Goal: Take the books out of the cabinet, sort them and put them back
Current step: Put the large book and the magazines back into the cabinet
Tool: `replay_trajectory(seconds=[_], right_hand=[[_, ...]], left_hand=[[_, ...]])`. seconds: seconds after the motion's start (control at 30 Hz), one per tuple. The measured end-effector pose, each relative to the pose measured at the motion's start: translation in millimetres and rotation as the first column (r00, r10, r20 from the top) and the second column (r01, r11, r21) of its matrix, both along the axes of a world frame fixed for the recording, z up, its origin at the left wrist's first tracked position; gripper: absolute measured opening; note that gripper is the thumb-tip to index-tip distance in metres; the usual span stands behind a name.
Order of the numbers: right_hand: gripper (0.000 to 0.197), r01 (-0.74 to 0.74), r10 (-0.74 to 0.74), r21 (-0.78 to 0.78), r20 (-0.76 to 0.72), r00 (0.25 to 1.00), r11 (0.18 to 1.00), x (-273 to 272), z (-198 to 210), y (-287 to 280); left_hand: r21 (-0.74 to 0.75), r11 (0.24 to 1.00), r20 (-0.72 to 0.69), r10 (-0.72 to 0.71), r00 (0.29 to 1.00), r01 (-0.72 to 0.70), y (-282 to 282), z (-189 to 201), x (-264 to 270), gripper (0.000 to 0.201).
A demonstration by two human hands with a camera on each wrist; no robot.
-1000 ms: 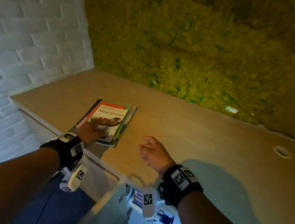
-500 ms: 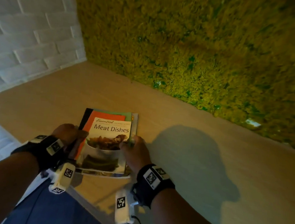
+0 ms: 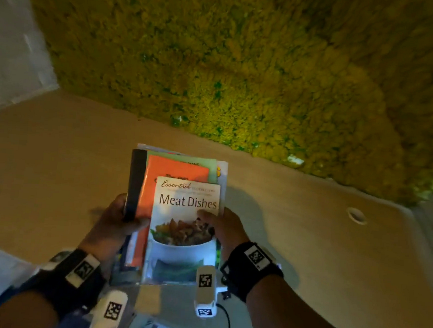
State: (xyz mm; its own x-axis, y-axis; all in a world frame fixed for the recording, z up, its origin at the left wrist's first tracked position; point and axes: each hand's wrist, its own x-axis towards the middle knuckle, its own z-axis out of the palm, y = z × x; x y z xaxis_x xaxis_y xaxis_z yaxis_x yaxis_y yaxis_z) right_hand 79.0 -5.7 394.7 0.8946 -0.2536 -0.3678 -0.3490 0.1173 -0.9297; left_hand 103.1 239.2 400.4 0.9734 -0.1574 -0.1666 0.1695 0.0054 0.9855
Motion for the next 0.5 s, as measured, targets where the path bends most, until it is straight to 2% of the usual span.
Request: replay_trajectory(seconds=[0.07,0.17,0.27,0.37,0.43,0.5], right_hand=[[0.032,0.1,-0.096,-0.049,0.084,0.992,0.994,-16.0,6.9,-20.3],[0.033,0.251,-0.231,-0.073,0.214,0.949,0.965,-45.2,16.5,-46.0],[0.041,0.326,-0.295,-0.031,0.35,0.889,0.945,-76.2,31.4,-63.1],[0.05,0.371,-0.36,0.06,0.431,0.827,0.927,-95.3,29.3,-68.3],[0.051,0.38,-0.375,0.079,0.438,0.817,0.921,-99.8,20.2,-66.8],[0.056,0.378,-0.377,0.084,0.422,0.825,0.922,-101.6,13.4,-66.4]], left_hand=[[-0.041,0.999,0.058,-0.007,0.998,0.01,-29.5,-0.4,-11.3,0.047],[0.003,0.996,0.148,-0.085,0.985,0.086,-68.5,6.1,-19.3,0.036],[-0.027,0.989,0.178,-0.136,0.975,0.143,-99.9,17.8,-20.5,0.042],[-0.003,0.991,0.223,-0.132,0.966,0.136,-123.2,20.6,-31.7,0.038],[-0.064,0.986,0.195,-0.138,0.971,0.153,-134.3,12.7,-41.3,0.05],[-0.077,0.98,0.2,-0.164,0.966,0.183,-140.8,6.8,-47.8,0.07]])
